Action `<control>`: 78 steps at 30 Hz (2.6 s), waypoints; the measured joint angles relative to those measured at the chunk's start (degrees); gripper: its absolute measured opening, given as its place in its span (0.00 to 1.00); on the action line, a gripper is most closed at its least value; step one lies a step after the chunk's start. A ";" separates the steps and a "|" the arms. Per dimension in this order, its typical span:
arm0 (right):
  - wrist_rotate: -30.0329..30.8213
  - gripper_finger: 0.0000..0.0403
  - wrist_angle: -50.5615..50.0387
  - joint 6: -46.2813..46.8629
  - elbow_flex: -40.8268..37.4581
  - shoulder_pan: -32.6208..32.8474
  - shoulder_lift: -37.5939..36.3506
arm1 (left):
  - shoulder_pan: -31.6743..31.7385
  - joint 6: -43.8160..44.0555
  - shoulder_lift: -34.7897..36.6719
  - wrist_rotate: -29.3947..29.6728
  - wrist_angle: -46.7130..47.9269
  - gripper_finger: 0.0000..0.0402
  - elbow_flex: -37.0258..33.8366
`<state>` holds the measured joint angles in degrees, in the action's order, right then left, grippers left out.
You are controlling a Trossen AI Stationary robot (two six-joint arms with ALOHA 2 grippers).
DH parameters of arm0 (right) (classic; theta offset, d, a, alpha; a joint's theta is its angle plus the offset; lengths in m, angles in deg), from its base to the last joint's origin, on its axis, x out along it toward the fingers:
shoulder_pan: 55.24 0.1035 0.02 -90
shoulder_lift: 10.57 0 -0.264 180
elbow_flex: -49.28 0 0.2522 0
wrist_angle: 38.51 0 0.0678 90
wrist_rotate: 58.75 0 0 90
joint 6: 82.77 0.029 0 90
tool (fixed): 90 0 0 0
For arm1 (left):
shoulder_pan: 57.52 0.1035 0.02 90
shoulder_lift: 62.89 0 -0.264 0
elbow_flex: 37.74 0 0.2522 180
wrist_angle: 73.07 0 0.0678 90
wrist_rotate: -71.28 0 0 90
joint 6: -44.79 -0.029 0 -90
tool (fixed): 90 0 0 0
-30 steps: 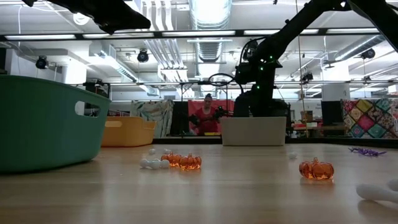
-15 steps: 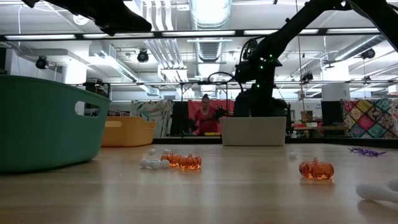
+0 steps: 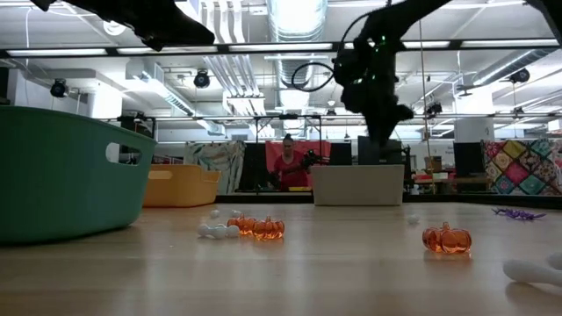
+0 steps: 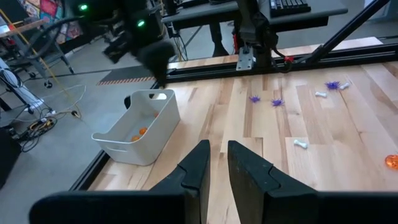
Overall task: Sort Halloween decoration
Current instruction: Put the blue spider toy into the green bin
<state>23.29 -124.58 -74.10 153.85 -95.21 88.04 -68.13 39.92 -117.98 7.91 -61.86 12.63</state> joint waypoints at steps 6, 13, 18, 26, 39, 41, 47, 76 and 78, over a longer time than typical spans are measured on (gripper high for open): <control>0.02 0.32 -7.43 0.48 -0.87 7.72 -3.76 | 0.01 0.02 0.00 0.00 -0.50 0.10 0.02; 0.45 0.32 -6.35 1.92 -5.38 17.22 -8.16 | 0.02 0.90 0.00 0.00 -0.92 0.10 0.02; 0.50 0.30 -1.78 5.73 -11.74 22.48 -10.34 | 0.01 1.11 0.00 0.00 -1.13 0.10 0.02; 1.47 0.30 2.86 14.73 -23.13 26.70 -11.48 | 0.02 1.14 0.00 0.00 -1.40 0.10 0.02; 5.16 0.30 6.30 26.72 -37.62 27.98 -11.26 | 0.02 0.92 0.00 0.00 -1.33 0.10 0.02; 5.11 0.29 6.89 26.83 -38.48 28.02 -11.26 | 0.02 0.92 0.00 0.00 -1.32 0.10 0.02; 4.96 0.29 9.07 27.84 -39.60 28.94 -11.24 | 0.02 0.90 0.00 0.00 -1.31 0.10 0.02; 4.79 0.29 18.01 30.90 -43.04 32.48 -6.68 | 0.00 0.87 0.00 -0.02 -1.22 0.10 0.02; 4.79 0.28 18.07 30.95 -43.04 32.48 -6.73 | 0.01 0.87 0.00 -0.02 -1.22 0.10 0.02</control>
<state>28.07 -106.51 -43.15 110.81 -62.72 81.31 -68.12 40.80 -117.98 7.89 -63.08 12.65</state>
